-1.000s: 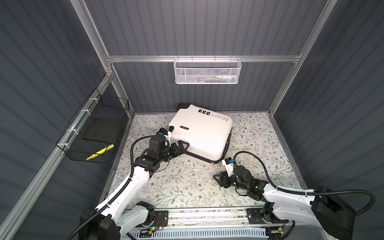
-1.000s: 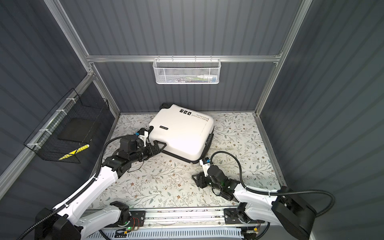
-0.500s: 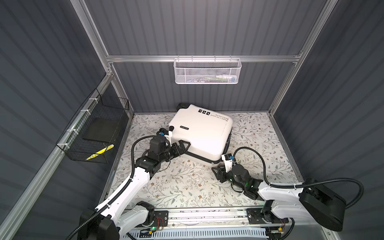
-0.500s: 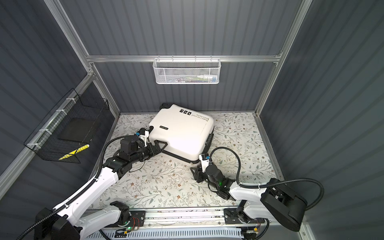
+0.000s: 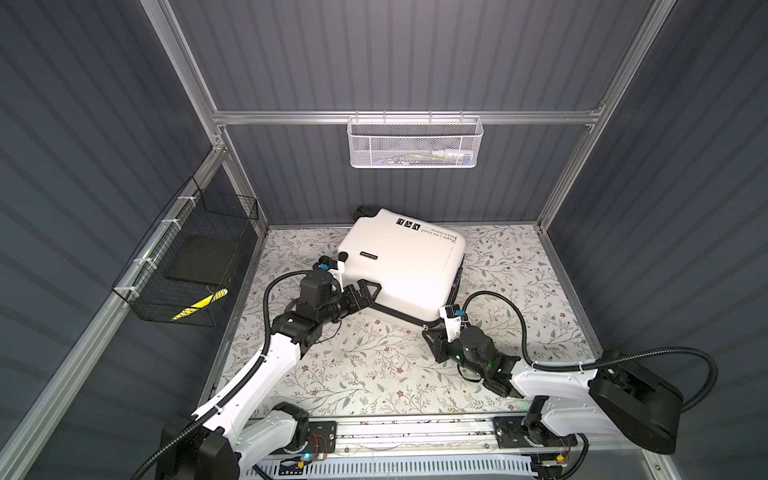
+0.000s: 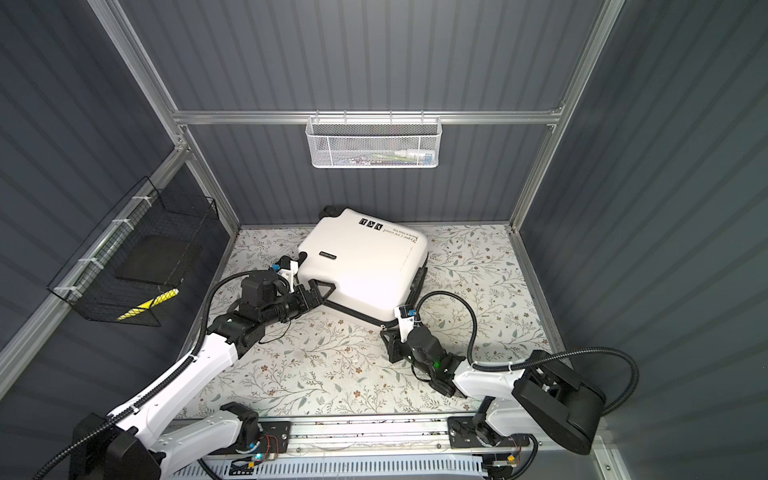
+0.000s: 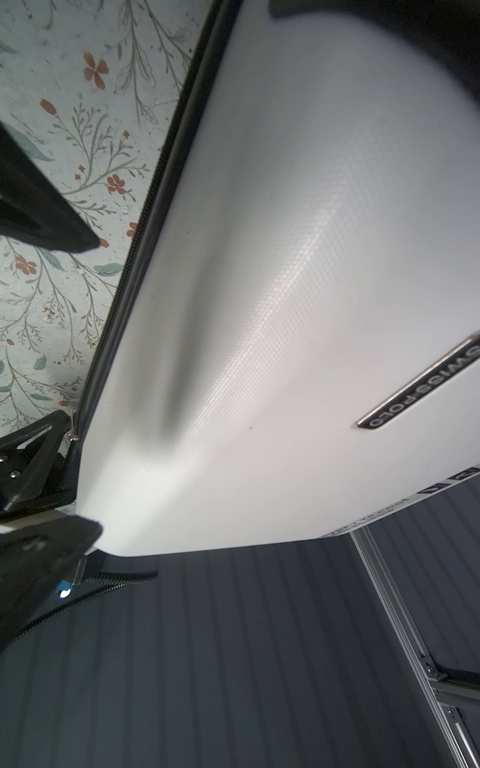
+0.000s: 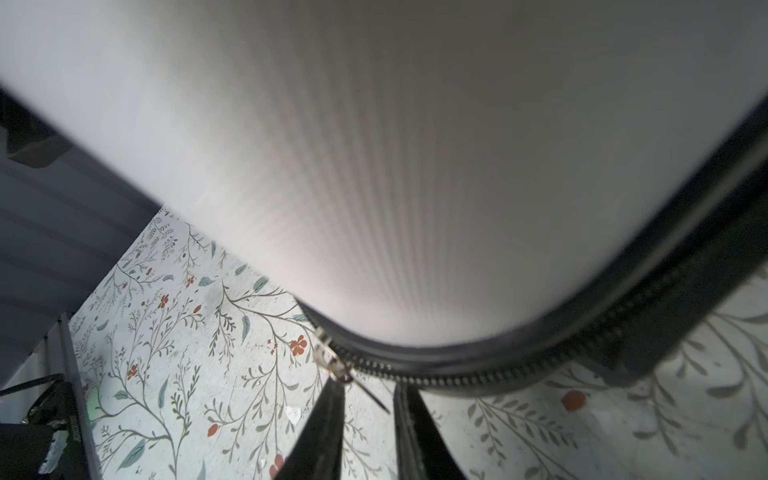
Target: Pack the luggage
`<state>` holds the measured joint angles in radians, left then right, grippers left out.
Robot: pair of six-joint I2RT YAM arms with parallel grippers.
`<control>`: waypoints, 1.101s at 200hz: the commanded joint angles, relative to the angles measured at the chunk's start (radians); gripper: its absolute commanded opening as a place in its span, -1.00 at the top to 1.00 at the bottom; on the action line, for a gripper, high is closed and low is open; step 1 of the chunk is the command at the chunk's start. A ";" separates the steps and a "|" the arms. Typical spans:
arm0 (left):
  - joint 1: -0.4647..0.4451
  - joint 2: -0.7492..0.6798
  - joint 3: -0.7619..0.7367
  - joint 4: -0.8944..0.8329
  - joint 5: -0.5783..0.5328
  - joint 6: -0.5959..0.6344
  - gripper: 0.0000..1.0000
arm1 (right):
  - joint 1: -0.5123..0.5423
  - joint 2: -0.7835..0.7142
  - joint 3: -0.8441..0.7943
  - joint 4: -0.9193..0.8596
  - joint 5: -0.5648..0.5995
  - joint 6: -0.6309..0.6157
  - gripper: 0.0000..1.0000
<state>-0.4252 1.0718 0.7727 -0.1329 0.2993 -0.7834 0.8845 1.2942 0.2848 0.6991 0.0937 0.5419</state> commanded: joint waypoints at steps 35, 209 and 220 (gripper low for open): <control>-0.008 0.004 0.010 -0.003 -0.002 0.004 -0.99 | 0.004 -0.038 -0.024 0.043 0.030 0.028 1.00; -0.168 0.131 0.055 0.000 -0.281 -0.073 -1.00 | -0.041 -0.206 -0.050 -0.283 0.298 0.203 1.00; -0.168 0.137 0.056 0.000 -0.282 -0.069 -1.00 | -0.053 -0.205 -0.050 -0.280 0.274 0.194 1.00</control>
<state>-0.5934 1.1938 0.7868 -0.1333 0.0406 -0.8539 0.8612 1.0985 0.2485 0.5095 0.2962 0.7197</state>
